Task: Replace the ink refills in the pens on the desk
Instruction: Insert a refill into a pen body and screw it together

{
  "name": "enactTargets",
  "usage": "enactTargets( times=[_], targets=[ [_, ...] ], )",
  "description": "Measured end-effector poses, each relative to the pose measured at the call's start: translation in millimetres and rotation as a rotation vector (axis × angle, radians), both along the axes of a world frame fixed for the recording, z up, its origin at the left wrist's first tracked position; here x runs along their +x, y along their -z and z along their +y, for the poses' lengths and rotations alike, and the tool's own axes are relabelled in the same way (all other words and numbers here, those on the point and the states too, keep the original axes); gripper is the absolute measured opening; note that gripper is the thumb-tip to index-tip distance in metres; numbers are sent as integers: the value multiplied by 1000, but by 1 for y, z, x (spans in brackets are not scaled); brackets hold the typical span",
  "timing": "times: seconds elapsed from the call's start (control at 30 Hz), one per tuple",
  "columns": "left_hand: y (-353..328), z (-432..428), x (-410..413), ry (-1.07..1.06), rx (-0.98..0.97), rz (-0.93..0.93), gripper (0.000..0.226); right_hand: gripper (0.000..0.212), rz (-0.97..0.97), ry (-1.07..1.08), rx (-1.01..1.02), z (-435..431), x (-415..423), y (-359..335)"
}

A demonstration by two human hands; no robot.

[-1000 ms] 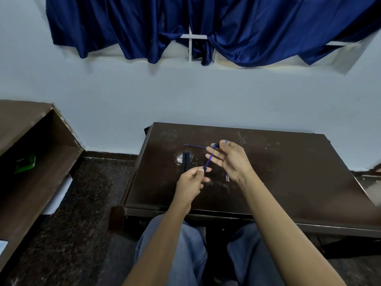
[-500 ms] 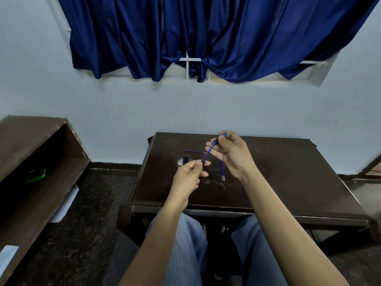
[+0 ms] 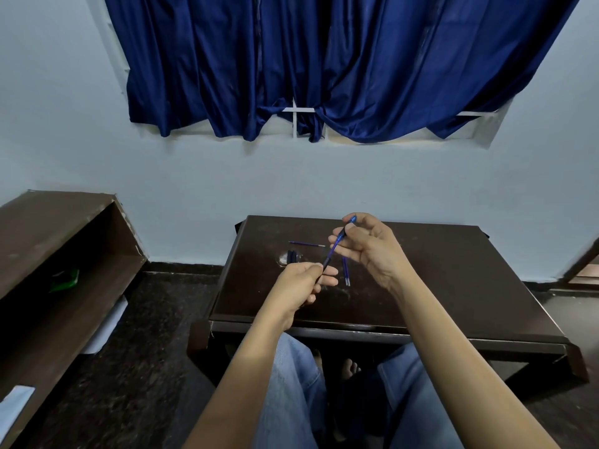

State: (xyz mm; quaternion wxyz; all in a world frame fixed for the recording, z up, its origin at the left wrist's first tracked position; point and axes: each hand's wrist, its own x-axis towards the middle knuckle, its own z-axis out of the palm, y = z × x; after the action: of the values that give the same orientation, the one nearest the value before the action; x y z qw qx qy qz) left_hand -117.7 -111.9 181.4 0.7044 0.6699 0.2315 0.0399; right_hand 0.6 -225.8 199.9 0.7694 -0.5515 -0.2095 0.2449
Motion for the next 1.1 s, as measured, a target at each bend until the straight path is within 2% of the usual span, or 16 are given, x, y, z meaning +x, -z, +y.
enactTargets(
  times=[0.2, 0.67, 0.8, 0.9, 1.1],
  targets=[
    [-2, -1, -17, 68, 112, -1, 31, 11, 72, -27, 21, -13, -4, 10],
    [25, 1, -43, 37, 272, 50, 30, 12, 199, -18, -26, -12, -29, 48],
    [31, -3, -46, 62, 236, 29, 27, 15, 110, -14, -68, -14, -36, 50],
    [32, -6, -44, 62, 224, 11, 27, 15, 128, -107, -71, -13, -45, 54],
    [33, -6, -41, 24, 179, 56, 30, 14, 130, -75, -59, -14, -49, 64]
  ],
)
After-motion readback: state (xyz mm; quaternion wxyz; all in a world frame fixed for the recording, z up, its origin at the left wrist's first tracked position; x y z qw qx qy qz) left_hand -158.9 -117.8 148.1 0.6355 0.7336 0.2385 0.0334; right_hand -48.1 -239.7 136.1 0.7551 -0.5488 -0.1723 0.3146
